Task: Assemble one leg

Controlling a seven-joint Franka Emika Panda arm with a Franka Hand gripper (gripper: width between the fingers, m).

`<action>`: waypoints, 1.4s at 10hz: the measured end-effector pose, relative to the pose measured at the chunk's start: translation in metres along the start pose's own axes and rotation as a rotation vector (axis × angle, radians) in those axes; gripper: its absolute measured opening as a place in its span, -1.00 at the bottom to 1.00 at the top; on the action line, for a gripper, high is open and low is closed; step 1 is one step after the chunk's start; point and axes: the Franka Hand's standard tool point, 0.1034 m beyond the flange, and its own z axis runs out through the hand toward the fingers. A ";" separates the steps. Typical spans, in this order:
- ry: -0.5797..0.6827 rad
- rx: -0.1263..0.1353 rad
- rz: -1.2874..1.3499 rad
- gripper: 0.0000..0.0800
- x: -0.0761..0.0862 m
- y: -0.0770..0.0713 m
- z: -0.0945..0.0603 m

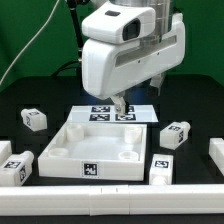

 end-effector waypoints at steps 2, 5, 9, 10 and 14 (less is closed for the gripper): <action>0.000 0.000 0.000 0.62 0.000 0.000 0.000; 0.000 0.000 -0.001 0.62 0.000 0.000 0.000; 0.000 0.000 -0.001 0.62 0.000 0.000 0.000; 0.006 -0.005 -0.052 0.62 -0.003 0.002 0.001; 0.002 -0.030 -0.433 0.62 -0.024 -0.005 0.023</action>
Offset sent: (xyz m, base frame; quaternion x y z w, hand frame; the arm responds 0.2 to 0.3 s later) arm 0.0000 0.0000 0.0000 0.0000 0.0000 0.0000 1.0000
